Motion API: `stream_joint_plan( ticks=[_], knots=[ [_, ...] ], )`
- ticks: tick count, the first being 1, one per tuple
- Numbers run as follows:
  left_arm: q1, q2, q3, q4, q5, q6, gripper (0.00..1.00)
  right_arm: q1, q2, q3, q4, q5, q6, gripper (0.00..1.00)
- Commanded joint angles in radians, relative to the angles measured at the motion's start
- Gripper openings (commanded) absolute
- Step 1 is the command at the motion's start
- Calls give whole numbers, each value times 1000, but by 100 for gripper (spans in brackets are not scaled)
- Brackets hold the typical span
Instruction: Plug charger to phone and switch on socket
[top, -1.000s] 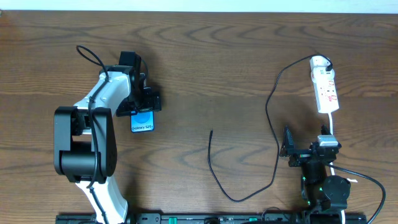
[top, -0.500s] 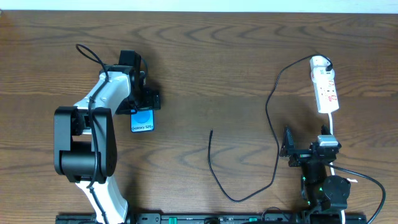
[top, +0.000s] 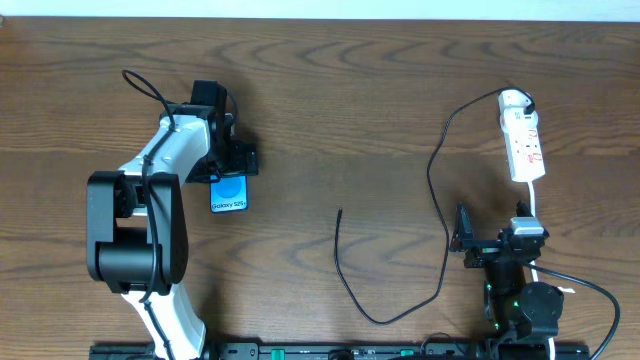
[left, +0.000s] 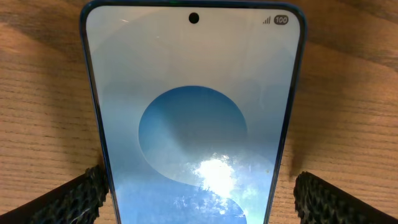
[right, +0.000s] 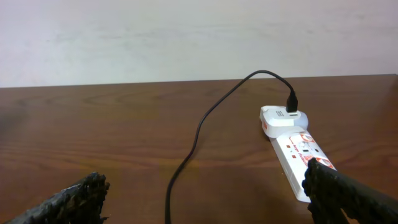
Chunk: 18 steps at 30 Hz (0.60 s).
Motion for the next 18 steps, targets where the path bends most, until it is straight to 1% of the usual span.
stream_joint_plan(
  ticks=[1, 18],
  knots=[
    [-2, 0, 8, 1, -14, 9, 98, 6, -3, -4, -2, 4, 10, 99],
    [-2, 42, 8, 5, -21, 10, 98, 6, -3, -4, -2, 4, 10, 99]
  ],
)
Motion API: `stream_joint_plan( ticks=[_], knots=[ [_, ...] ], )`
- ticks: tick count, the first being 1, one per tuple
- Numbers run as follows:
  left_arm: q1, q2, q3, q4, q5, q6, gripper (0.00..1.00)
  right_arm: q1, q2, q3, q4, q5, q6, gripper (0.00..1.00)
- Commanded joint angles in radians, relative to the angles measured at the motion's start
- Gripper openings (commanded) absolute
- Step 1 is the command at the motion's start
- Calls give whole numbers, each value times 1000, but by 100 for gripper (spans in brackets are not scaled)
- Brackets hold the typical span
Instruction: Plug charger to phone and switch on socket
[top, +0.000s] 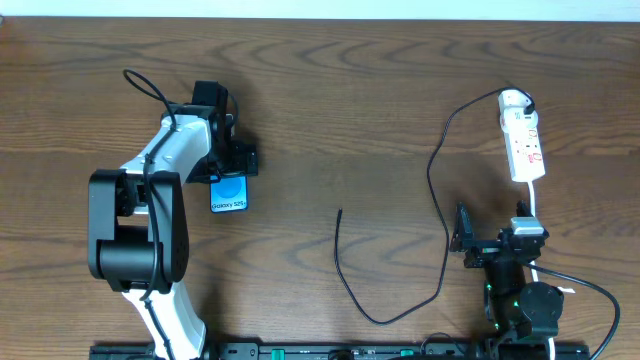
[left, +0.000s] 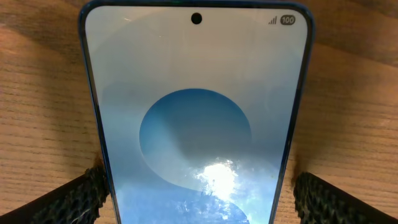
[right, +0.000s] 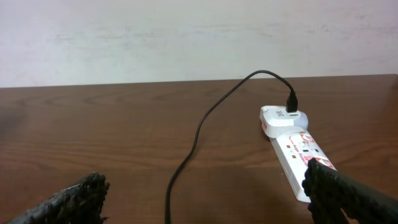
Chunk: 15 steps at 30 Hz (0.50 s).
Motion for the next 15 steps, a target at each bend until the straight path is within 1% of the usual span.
stream_joint_plan(
  ticks=[1, 15],
  knots=[
    [0, 33, 7, 3, -13, 10, 98, 6, -3, -4, -2, 4, 10, 99],
    [0, 34, 6, 9, -31, 14, 98, 6, -3, -4, -2, 4, 10, 99]
  ],
)
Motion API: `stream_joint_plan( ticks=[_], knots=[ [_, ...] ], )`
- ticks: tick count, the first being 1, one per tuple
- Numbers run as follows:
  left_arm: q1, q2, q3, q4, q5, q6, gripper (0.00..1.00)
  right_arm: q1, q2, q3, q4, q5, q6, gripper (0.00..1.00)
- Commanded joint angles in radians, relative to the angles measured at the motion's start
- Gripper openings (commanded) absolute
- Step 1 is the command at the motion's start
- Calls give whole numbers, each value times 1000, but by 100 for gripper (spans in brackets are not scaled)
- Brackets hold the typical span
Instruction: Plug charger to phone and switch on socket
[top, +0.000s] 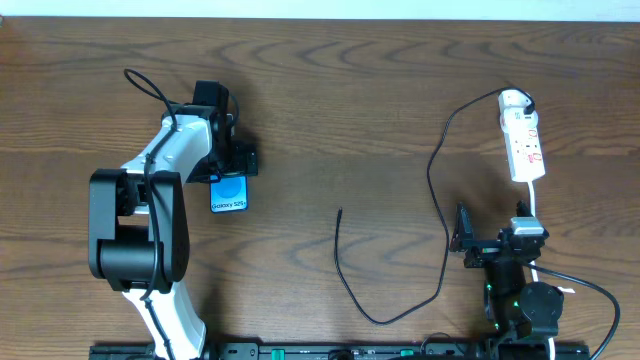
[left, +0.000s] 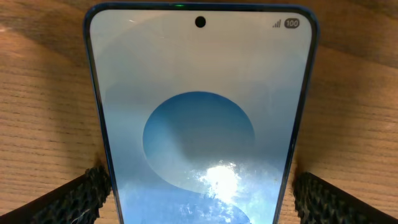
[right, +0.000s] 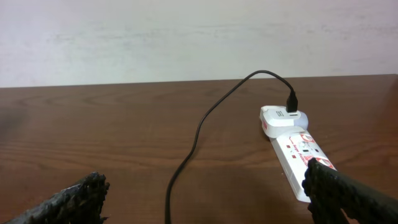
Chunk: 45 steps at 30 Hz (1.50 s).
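Observation:
A blue-edged phone (top: 229, 192) lies face up on the wooden table, its lit screen filling the left wrist view (left: 199, 112). My left gripper (left: 199, 202) is open and straddles the phone's lower part, with one finger (left: 74, 199) close beside each long edge. A white power strip (top: 524, 145) lies at the far right, with a white charger (right: 280, 117) plugged into its far end. The black cable (right: 186, 155) runs from the charger and loops to a loose end (top: 340, 212) mid-table. My right gripper (right: 205, 202) rests open near the strip, holding nothing.
The dark wood table (top: 350, 110) ends at a pale wall behind. The strip's own white lead (top: 531, 200) runs back past my right arm. A black rail (top: 330, 352) runs along the front edge.
In the left wrist view the phone sits a little lower and to the right and looks slightly larger. The finger spacing is the same. The right arm, cable and strip have not moved.
At each earlier moment my left gripper stood open astride the phone, which has crept steadily larger and lower in the wrist view. My right gripper has stayed open by the power strip, and the cable end has stayed loose mid-table.

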Motion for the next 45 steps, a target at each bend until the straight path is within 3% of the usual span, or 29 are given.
stream_joint_plan(
  ticks=[1, 45],
  knots=[
    [2, 32, 6, 4, -14, 13, 98, 6, -3, -4, -1, 4, 10, 99],
    [2, 33, -9, 10, -14, 24, 98, 6, -3, -4, -1, 4, 10, 99]
  ],
)
